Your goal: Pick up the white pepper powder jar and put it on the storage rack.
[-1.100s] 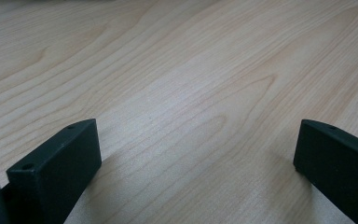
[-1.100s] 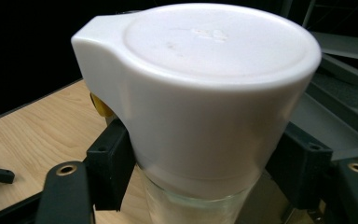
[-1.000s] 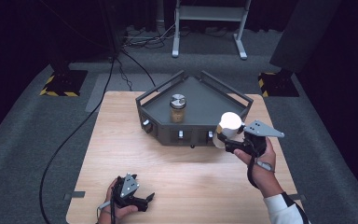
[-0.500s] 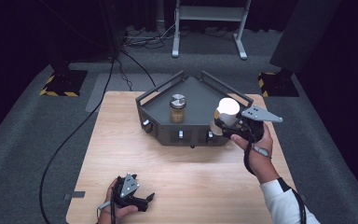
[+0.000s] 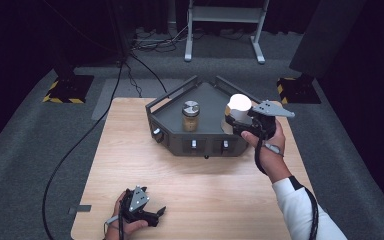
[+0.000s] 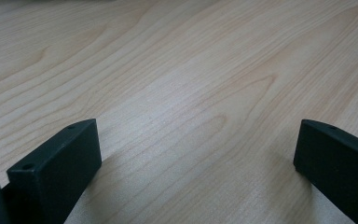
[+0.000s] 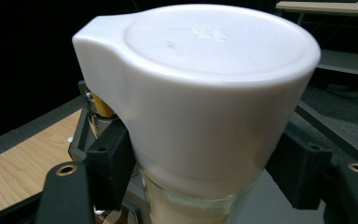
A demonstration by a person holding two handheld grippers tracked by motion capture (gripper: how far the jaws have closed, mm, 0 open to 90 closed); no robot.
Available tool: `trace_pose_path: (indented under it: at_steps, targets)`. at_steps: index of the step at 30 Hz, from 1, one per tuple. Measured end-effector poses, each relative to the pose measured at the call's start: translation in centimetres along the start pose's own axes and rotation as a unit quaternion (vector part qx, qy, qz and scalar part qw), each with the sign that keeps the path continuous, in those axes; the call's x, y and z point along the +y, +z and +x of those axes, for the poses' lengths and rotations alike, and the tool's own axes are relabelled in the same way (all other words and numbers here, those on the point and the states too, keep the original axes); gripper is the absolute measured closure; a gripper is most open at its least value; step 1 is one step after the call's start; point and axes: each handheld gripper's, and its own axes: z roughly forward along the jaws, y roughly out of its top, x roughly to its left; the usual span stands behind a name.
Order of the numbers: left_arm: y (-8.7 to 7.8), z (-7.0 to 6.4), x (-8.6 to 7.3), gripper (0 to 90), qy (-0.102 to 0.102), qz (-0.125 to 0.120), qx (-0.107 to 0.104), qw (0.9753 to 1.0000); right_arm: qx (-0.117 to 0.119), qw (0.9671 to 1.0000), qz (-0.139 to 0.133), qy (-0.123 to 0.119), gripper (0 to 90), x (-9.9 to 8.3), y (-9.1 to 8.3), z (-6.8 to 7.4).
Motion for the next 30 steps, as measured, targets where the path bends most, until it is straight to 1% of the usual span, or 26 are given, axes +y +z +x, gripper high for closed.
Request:
trace_pose_path:
  at_steps: [2, 5, 9, 11, 15, 18, 24, 30]
  targets:
    - [0.0, 0.0, 0.0, 0.6, 0.0, 0.0, 0.0, 1.0, -0.004, 1.0, 0.004, -0.002, 31.4, 0.3, 0.3, 0.1]
    - [0.0, 0.0, 0.0, 0.7, 0.0, 0.0, 0.0, 1.0, -0.007, 1.0, 0.001, 0.004, 31.4, 0.4, 0.8, -0.1]
    - [0.0, 0.0, 0.0, 0.7, 0.001, 0.0, 0.0, 1.0, -0.012, 0.9999, 0.005, 0.001, 31.4, 0.8, 1.4, -0.1]
    - [0.0, 0.0, 0.0, 0.7, 0.001, 0.0, 0.0, 1.0, -0.01, 0.9999, 0.003, 0.009, 31.4, 0.8, 1.8, -0.3]
    - [0.0, 0.0, 0.0, 0.7, 0.0, 0.0, 0.0, 1.0, -0.021, 0.9997, 0.009, 0.007, 31.4, 1.0, 2.4, -0.4]
    - [0.0, 0.0, 0.0, 0.7, 0.0, -0.001, 0.0, 1.0, -0.025, 0.9996, 0.01, 0.012, 31.4, 1.0, 2.8, -0.7]
    - [0.0, 0.0, 0.0, 0.7, 0.0, 0.0, 0.0, 1.0, -0.029, 0.9995, 0.012, 0.011, 31.4, 0.9, 3.3, -1.0]
    - [0.0, -0.1, 0.0, 0.7, -0.001, 0.0, 0.002, 1.0, -0.03, 0.9993, 0.012, 0.02, 31.4, 0.7, 3.8, -1.3]
